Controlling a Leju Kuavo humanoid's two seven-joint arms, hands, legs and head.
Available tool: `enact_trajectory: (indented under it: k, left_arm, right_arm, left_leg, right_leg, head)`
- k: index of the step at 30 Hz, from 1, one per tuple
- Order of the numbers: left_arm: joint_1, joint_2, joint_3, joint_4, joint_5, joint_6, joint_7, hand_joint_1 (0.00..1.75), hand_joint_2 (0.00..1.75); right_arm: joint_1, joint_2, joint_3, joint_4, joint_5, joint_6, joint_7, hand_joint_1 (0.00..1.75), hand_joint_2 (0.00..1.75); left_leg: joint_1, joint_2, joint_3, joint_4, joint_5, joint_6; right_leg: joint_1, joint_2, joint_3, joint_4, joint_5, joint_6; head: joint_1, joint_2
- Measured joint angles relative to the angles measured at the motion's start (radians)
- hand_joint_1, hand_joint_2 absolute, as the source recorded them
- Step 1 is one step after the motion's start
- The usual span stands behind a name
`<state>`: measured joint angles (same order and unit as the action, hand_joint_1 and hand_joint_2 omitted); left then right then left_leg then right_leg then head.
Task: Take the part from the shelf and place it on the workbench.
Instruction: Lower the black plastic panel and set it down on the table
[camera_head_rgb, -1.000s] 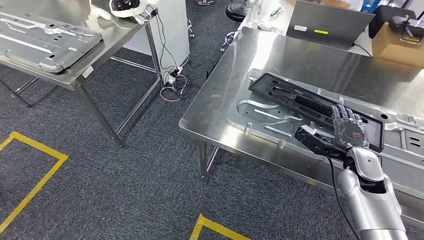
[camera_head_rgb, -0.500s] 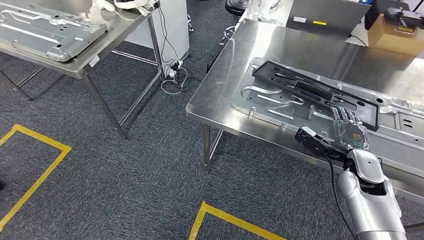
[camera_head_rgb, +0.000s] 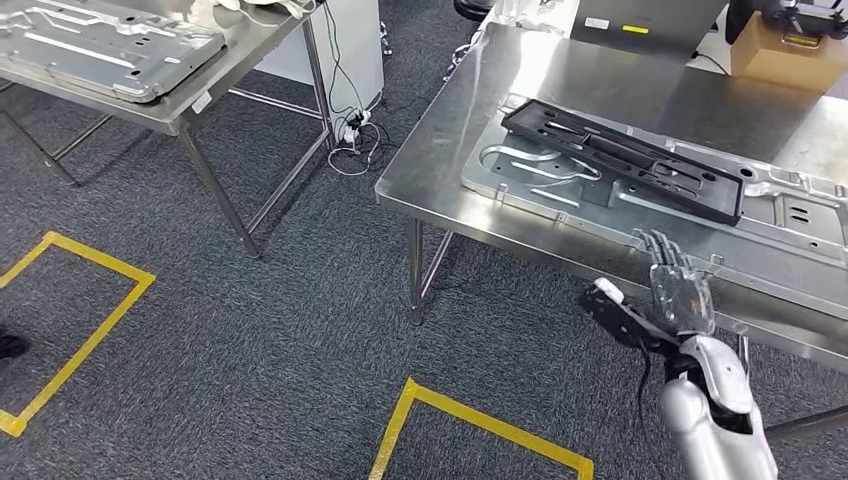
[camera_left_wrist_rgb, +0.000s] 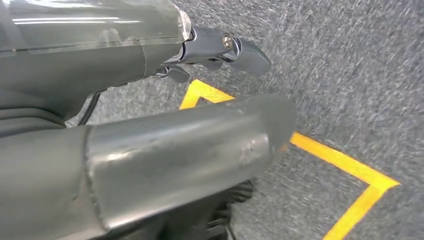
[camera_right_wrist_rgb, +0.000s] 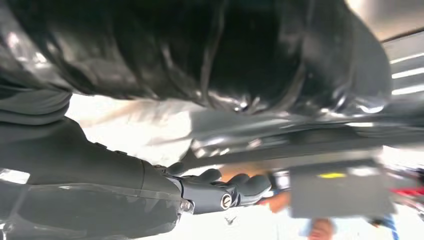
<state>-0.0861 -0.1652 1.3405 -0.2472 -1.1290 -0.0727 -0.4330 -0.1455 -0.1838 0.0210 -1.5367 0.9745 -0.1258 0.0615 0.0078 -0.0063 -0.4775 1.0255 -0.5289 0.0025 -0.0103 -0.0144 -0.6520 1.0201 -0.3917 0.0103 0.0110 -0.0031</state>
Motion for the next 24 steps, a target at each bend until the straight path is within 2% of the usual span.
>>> enact_trajectory:
  k: [1,3,4,5,7,8,9,10,11,13,14,15,17,18,20,21,23,24]
  left_arm:
    - [0.0,0.0,0.003,0.0,0.004,0.001,0.0,0.0,0.0]
    - [0.003,-0.001,0.012,0.0,0.013,0.004,-0.001,0.0,0.0]
    - [0.004,-0.002,0.016,0.0,0.016,0.005,-0.002,0.0,0.0]
    - [0.005,-0.002,0.019,0.0,0.021,0.007,-0.003,0.0,0.0]
    - [0.008,-0.003,0.025,0.0,0.03,0.009,-0.006,0.0,0.0]
    - [0.009,-0.003,0.028,0.0,0.035,0.01,-0.007,0.0,0.0]
    - [0.01,-0.003,0.033,0.0,0.038,0.011,-0.008,0.0,0.0]
    - [0.01,-0.003,0.037,0.0,0.042,0.012,-0.009,0.0,0.0]
    - [0.01,-0.003,0.041,0.0,0.045,0.013,-0.009,0.0,0.0]
    - [0.01,-0.006,0.046,0.0,0.051,0.015,-0.01,0.0,0.0]
    - [0.01,-0.007,0.048,0.0,0.052,0.016,-0.01,0.0,0.0]
    - [0.009,-0.009,0.049,0.0,0.052,0.017,-0.01,0.0,0.0]
    - [0.007,-0.011,0.052,0.0,0.053,0.018,-0.011,0.0,0.0]
    - [0.006,-0.011,0.052,0.0,0.053,0.018,-0.011,0.0,0.0]
    - [0.005,-0.012,0.053,0.0,0.054,0.018,-0.012,0.0,0.0]
    - [0.005,-0.012,0.054,0.0,0.054,0.018,-0.012,0.0,0.0]
    - [0.005,-0.011,0.056,0.0,0.054,0.018,-0.011,0.0,0.0]
    - [0.006,-0.011,0.058,0.0,0.054,0.018,-0.011,0.0,0.0]
  right_arm:
    - [0.04,0.023,0.0,-0.032,-0.028,-0.017,-0.025,0.0,0.0]
    - [0.123,0.071,0.001,-0.094,-0.065,-0.055,-0.071,0.0,0.0]
    - [0.169,0.092,0.001,-0.123,-0.072,-0.074,-0.09,0.0,0.0]
    - [0.217,0.114,0.003,-0.152,-0.077,-0.093,-0.109,0.0,0.0]
    - [0.303,0.153,0.008,-0.202,-0.072,-0.125,-0.14,0.0,0.0]
    - [0.339,0.17,0.01,-0.222,-0.062,-0.137,-0.15,0.0,0.0]
    - [0.374,0.186,0.011,-0.239,-0.05,-0.147,-0.156,0.0,0.0]
    - [0.408,0.2,0.012,-0.253,-0.037,-0.154,-0.159,0.0,0.0]
    - [0.443,0.215,0.012,-0.266,-0.026,-0.157,-0.161,0.0,0.0]
    - [0.497,0.243,0.012,-0.28,-0.012,-0.16,-0.17,0.0,0.0]
    - [0.515,0.256,0.011,-0.284,-0.009,-0.161,-0.177,0.0,0.0]
    - [0.529,0.267,0.01,-0.288,-0.008,-0.162,-0.183,0.0,0.0]
    - [0.55,0.283,0.006,-0.295,-0.007,-0.162,-0.192,0.0,0.0]
    - [0.558,0.288,0.005,-0.298,-0.006,-0.162,-0.195,0.0,0.0]
    - [0.567,0.301,0.002,-0.303,-0.004,-0.159,-0.199,0.0,0.0]
    - [0.568,0.307,0.002,-0.305,-0.003,-0.157,-0.2,0.0,0.0]
    - [0.571,0.318,0.001,-0.306,-0.002,-0.152,-0.201,0.0,0.0]
    - [0.574,0.321,0.0,-0.307,-0.002,-0.151,-0.201,0.0,0.0]
  left_leg:
    - [-0.003,-0.001,0.016,-0.027,-0.014,0.007]
    - [-0.004,0.0,0.015,-0.038,-0.009,0.025]
    - [-0.003,0.002,0.013,-0.04,-0.003,0.034]
    - [-0.002,0.004,0.008,-0.042,0.004,0.042]
    - [-0.004,0.008,-0.004,-0.042,0.014,0.051]
    - [-0.007,0.01,-0.011,-0.04,0.018,0.052]
    - [-0.01,0.012,-0.016,-0.038,0.02,0.053]
    - [-0.012,0.013,-0.02,-0.037,0.022,0.053]
    - [-0.014,0.014,-0.022,-0.036,0.023,0.053]
    - [-0.017,0.015,-0.02,-0.036,0.023,0.051]
    - [-0.019,0.016,-0.02,-0.035,0.023,0.048]
    - [-0.02,0.018,-0.02,-0.034,0.023,0.043]
    - [-0.019,0.022,-0.022,-0.034,0.025,0.033]
    - [-0.019,0.023,-0.022,-0.033,0.022,0.028]
    - [-0.018,0.019,-0.036,0.001,-0.006,0.017]
    - [-0.016,0.016,-0.057,0.046,-0.035,0.012]
    - [-0.009,0.013,-0.117,0.178,-0.102,0.002]
    - [-0.005,0.013,-0.142,0.234,-0.12,-0.002]
  right_leg:
    - [0.001,-0.001,0.001,0.001,0.004,0.006]
    - [-0.001,-0.001,0.003,0.003,0.007,0.018]
    - [-0.003,0.001,-0.003,0.019,-0.008,0.022]
    - [-0.004,0.004,-0.017,0.054,-0.037,0.025]
    - [-0.005,0.009,-0.067,0.181,-0.123,0.028]
    - [-0.005,0.01,-0.09,0.245,-0.155,0.029]
    - [-0.005,0.011,-0.099,0.285,-0.171,0.029]
    - [-0.004,0.011,-0.089,0.287,-0.168,0.026]
    - [-0.002,0.01,-0.058,0.248,-0.148,0.022]
    - [0.005,0.009,0.036,0.104,-0.1,0.006]
    - [0.009,0.008,0.07,0.045,-0.086,-0.003]
    - [0.013,0.008,0.089,0.01,-0.08,-0.009]
    - [0.017,0.009,0.091,-0.003,-0.079,-0.017]
    - [0.013,0.01,0.092,-0.009,-0.076,-0.02]
    - [0.006,0.01,0.095,-0.024,-0.067,-0.03]
    - [0.003,0.009,0.096,-0.03,-0.063,-0.034]
    - [0.004,0.009,0.09,-0.029,-0.06,-0.037]
    - [0.004,0.009,0.087,-0.026,-0.06,-0.037]
  head:
    - [0.0,0.0]
    - [0.001,0.0]
    - [0.001,0.0]
    - [0.001,0.0]
    - [0.001,0.0]
    - [0.001,0.0]
    - [0.001,0.0]
    - [0.001,0.0]
    - [0.001,0.0]
    - [0.001,0.0]
    - [0.001,0.0]
    - [0.001,0.0]
    - [0.0,0.0]
    - [0.0,0.0]
    - [0.0,0.0]
    - [0.0,0.0]
    - [-0.001,0.0]
    - [-0.001,0.0]
